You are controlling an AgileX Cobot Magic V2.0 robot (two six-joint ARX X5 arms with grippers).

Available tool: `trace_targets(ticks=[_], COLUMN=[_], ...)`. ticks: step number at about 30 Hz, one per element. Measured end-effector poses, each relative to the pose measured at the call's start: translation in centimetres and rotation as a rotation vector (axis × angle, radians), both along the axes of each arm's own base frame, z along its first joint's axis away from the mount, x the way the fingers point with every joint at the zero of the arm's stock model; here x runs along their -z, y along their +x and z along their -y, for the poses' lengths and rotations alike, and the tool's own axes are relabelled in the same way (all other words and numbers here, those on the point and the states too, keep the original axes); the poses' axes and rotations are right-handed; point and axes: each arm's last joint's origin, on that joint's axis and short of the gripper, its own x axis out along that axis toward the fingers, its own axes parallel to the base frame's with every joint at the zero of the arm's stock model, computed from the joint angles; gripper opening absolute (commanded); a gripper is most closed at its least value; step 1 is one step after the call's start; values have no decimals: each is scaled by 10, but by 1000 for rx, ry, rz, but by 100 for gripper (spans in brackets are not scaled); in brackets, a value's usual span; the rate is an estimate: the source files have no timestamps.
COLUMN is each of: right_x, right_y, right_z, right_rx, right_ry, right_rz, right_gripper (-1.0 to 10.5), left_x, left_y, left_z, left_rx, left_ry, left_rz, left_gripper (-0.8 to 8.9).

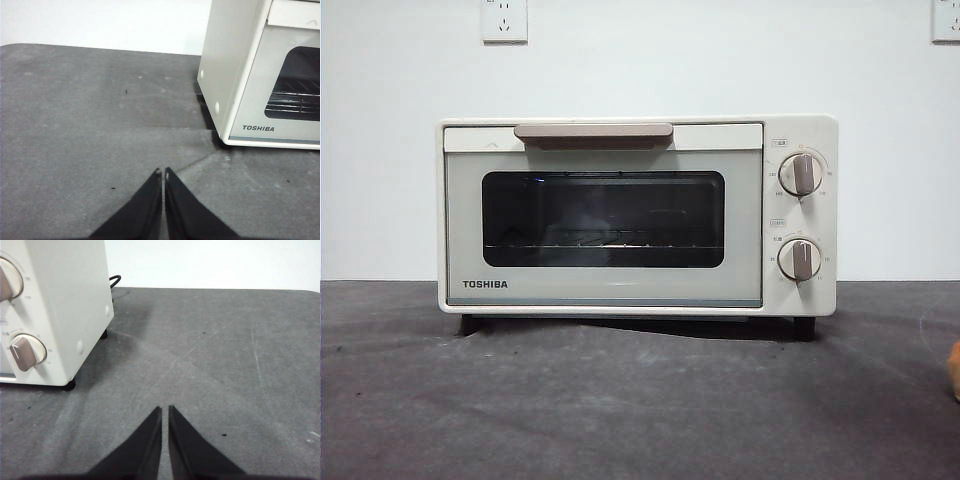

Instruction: The left arm flap open the oven, the right arm pick bread and place it into oven, the left arm flap close the oven

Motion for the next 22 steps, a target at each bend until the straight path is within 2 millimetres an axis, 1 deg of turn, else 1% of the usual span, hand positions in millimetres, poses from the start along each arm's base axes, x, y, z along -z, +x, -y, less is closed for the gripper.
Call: trace_targets(ticks=[4,8,11,15,18,22], right_x=[0,-5,-9,-11,-11,-12], right_y=[0,1,1,1,1,-1], right_z=[0,0,0,-1,-1,-3], right_rx=[0,0,-1,-12,-12,-77], right_ry=[1,4,13,58,101,162], right_rz=[1,51,95,112,106,56], right_gripper=[18,18,18,18,18,18], left_x=[0,0,-6,-14,-15,-21], left_y=[0,0,1,1,1,0], left_z=[0,0,0,0,0,2], left_rx=[0,3,12,10,6,40], left_ry=[0,0,-13,-79,-139,-226], left_rz=[0,4,63,142,140,149], left_gripper=[19,19,19,19,19,19])
